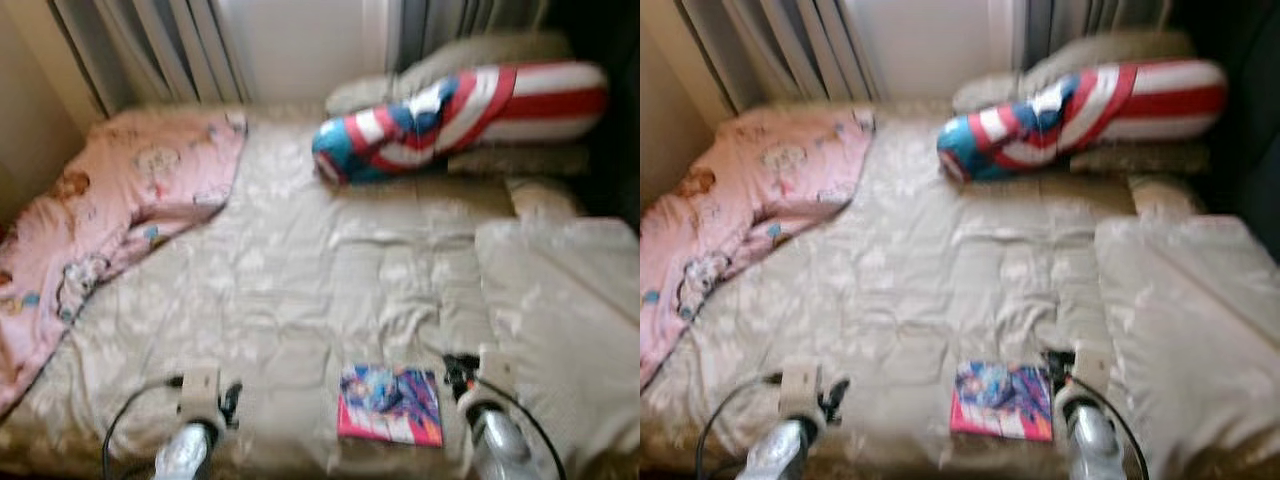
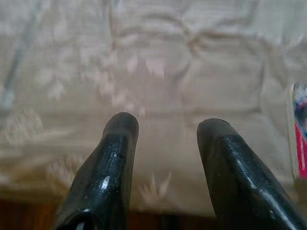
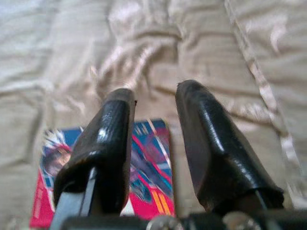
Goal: Clean up the room
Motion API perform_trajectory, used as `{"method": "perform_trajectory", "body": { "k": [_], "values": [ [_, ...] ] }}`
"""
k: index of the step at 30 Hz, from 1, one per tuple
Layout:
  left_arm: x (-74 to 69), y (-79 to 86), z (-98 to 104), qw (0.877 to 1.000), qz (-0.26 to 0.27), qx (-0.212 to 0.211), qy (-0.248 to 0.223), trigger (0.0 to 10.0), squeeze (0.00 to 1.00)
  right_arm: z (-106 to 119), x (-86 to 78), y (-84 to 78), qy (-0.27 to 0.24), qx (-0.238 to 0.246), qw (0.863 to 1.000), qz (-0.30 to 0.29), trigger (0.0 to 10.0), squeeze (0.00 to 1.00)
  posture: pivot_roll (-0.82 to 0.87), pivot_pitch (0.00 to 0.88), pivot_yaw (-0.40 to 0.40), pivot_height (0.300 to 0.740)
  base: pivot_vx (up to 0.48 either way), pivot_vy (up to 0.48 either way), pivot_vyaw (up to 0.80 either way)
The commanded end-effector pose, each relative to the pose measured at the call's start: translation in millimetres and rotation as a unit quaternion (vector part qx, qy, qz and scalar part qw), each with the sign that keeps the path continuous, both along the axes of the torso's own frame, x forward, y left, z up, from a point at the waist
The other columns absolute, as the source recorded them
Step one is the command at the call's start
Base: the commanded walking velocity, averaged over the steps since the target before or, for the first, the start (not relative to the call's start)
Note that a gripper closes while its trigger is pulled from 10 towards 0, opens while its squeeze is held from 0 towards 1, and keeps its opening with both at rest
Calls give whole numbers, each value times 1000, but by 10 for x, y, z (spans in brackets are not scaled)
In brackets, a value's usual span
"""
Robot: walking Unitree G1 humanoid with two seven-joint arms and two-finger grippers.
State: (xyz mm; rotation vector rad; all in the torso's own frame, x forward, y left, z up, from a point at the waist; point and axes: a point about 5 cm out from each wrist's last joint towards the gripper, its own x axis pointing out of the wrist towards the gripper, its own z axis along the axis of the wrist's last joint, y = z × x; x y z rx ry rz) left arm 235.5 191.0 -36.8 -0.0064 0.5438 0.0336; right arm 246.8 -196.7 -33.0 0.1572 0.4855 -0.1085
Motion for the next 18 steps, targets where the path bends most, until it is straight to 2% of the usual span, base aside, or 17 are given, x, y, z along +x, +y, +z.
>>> {"method": "perform_trajectory", "body": {
  "k": [1,3,4,7,12,18],
  "values": [
    [-81,34,-86,1000,2,11,28,10000,0,-154,-166,2,57,-4,998,1,10000,0,-13,0,9,740,0,0,0],
    [-162,48,-167,998,3,15,57,10000,0,-247,-279,7,94,-8,996,7,10000,0,-13,0,9,740,0,0,0],
    [-162,48,-167,998,3,15,57,10000,0,-247,-279,7,94,-8,996,7,10000,0,-13,0,9,740,0,0,0],
    [-301,92,-279,994,4,27,102,10000,0,-378,-474,-19,145,-4,989,-14,10000,0,-19,0,10,740,0,0,0],
    [-358,117,-316,993,6,32,117,10000,0,-440,-586,-12,162,5,987,-24,10000,0,-26,0,20,740,0,0,0],
    [-410,80,-360,991,9,26,131,10000,0,-550,-828,-90,209,0,978,-30,10000,0,-43,0,35,740,0,0,0]
  ]
}}
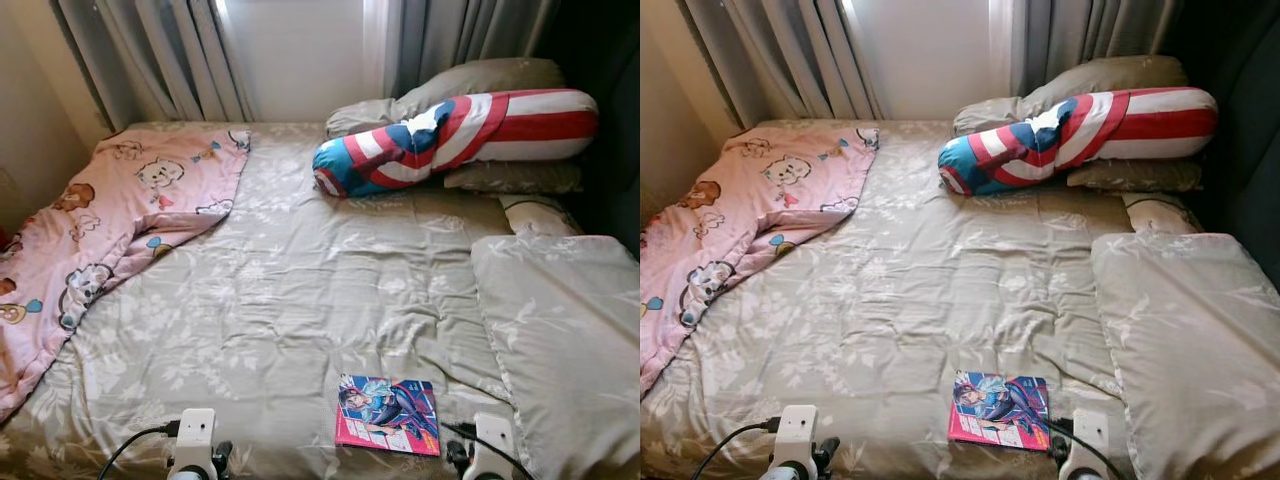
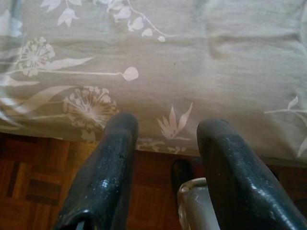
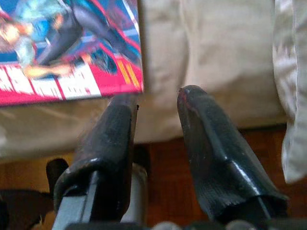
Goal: Clean up the room
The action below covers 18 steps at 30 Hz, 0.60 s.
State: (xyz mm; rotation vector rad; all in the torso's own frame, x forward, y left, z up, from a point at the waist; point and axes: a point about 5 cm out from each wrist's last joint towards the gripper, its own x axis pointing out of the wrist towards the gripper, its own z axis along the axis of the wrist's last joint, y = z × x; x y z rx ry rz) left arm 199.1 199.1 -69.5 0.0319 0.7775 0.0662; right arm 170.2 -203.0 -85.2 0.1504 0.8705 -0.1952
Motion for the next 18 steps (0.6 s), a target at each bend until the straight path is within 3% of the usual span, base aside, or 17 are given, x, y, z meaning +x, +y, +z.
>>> {"method": "perform_trajectory", "body": {
  "k": [1,2,3,10,11,12,18],
  "values": [
    [-53,-13,-40,1000,-3,5,17,10000,0,-41,-105,-59,22,3,1000,-6,10000,325,-44,0,35,740,0,0,0],
    [-55,-11,-42,1000,0,5,18,10000,0,-46,-127,-84,25,3,1000,-6,10000,859,-46,0,35,740,0,0,0],
    [-51,-12,-40,1000,3,2,17,10000,0,-48,-137,-96,26,2,1000,-5,10000,1000,-47,0,35,740,0,0,0],
    [-18,-34,-26,1000,4,0,12,10000,0,-91,-229,-88,47,2,999,-10,10000,1000,-43,0,27,740,0,0,0],
    [-17,-37,-27,1000,4,0,12,10000,0,-105,-252,-64,53,2,999,-9,10000,918,-42,0,25,740,0,0,0],
    [-16,-39,-27,1000,4,0,12,10000,0,-108,-257,-60,54,2,998,-8,10000,0,-42,0,25,740,0,0,0],
    [-20,-47,-30,1000,5,2,13,10000,0,-128,-303,-45,63,1,998,-1,10000,0,-41,0,22,740,0,0,0]
  ]
}}
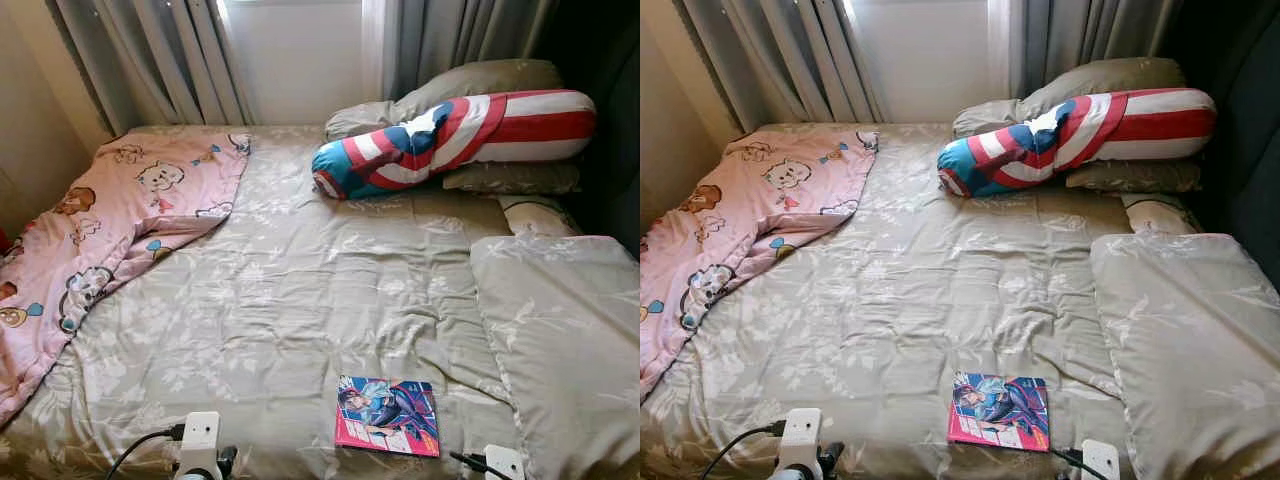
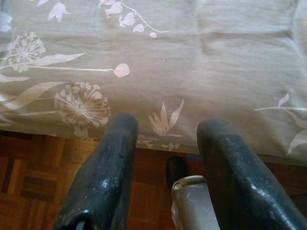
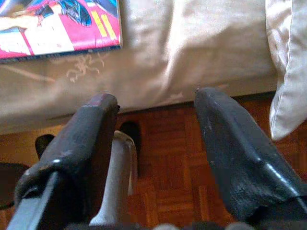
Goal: Clean up the room
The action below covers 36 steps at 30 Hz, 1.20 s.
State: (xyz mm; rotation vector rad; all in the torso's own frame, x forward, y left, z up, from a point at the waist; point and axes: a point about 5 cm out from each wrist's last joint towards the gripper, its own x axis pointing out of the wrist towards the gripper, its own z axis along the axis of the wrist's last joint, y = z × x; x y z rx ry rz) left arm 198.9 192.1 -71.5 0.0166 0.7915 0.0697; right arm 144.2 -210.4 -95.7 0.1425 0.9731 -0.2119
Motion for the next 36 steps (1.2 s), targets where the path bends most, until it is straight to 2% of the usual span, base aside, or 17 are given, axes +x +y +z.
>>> {"method": "perform_trajectory", "body": {
  "k": [1,9,11,12,13,14,15,16,17,24,36],
  "values": [
    [-16,21,-9,1000,0,9,5,10000,0,-26,-52,27,12,2,1000,3,10000,0,-41,0,21,740,0,0,0],
    [61,8,35,1000,5,14,-11,10000,0,-46,-112,29,19,2,1000,8,10000,0,-38,0,18,740,0,0,0],
    [84,15,51,1000,7,17,-18,10000,27,-43,-103,26,18,1,1000,9,10000,0,-37,0,18,740,0,0,0],
    [105,26,66,999,16,15,-23,10000,635,-41,-99,24,17,1,1000,10,10000,0,-36,0,17,740,0,0,0],
    [128,39,83,999,29,9,-29,10000,922,-39,-95,23,17,1,1000,11,10000,0,-36,0,16,740,0,0,0],
    [145,49,95,999,40,3,-34,10000,1000,-38,-92,22,17,0,1000,12,10000,0,-36,0,16,740,0,0,0],
    [161,61,106,998,50,-1,-38,10000,969,-37,-89,21,16,0,1000,14,10000,0,-35,0,15,740,0,0,0],
    [182,76,121,997,58,-3,-42,10000,443,-35,-85,20,16,0,1000,15,10000,0,-34,0,15,740,0,0,0],
    [191,78,127,997,56,0,-43,10000,0,-34,-83,19,16,0,1000,15,10000,0,-34,0,15,740,0,0,0],
    [201,73,132,998,52,2,-43,10000,0,-32,-77,16,15,0,1000,18,10000,0,-34,0,16,740,0,0,0],
    [41,44,24,998,58,-15,-10,10000,0,-29,-69,23,13,-1,999,29,10000,0,-36,0,18,740,0,0,0]
  ]
}}
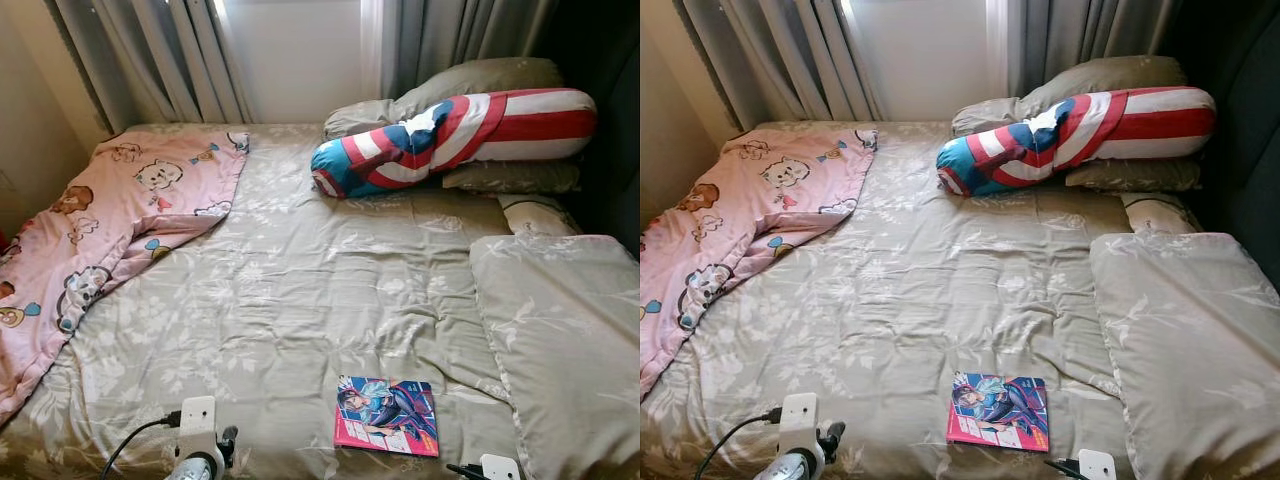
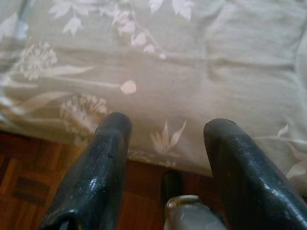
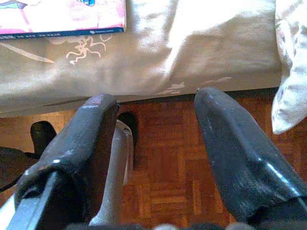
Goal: Clean up the room
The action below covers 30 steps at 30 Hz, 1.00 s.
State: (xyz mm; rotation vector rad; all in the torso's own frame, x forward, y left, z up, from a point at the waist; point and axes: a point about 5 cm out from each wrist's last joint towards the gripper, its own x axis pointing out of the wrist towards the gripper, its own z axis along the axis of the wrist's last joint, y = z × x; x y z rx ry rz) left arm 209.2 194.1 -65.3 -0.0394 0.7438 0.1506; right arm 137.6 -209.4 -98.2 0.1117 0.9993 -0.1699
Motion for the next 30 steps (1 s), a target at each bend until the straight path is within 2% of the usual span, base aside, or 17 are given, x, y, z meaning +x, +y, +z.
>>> {"method": "perform_trajectory", "body": {
  "k": [1,3,7,13,22,30],
  "values": [
    [-68,24,-42,1000,11,-8,15,10000,0,-3,-3,14,1,1,1000,4,10000,0,-36,0,18,740,0,0,0],
    [-97,31,-61,1000,10,-6,25,10000,0,1,4,11,-1,-4,1000,10,10000,0,-34,0,19,740,0,0,0],
    [-98,28,-61,1000,11,-8,24,10000,0,68,93,-170,-11,-10,1000,8,10000,0,-36,0,19,740,0,0,736],
    [-106,13,-68,1000,6,-11,26,10000,0,86,113,-226,-12,-8,1000,-5,10000,0,-38,0,21,740,0,0,498],
    [-105,-7,-69,1000,-3,-9,26,10000,0,109,147,-272,-13,-4,1000,-6,10000,0,-35,0,25,740,0,0,0],
    [-113,2,-73,1000,-8,-8,29,10000,0,98,132,-246,-13,0,1000,-7,10000,0,-38,0,32,740,0,32,0]
  ]
}}
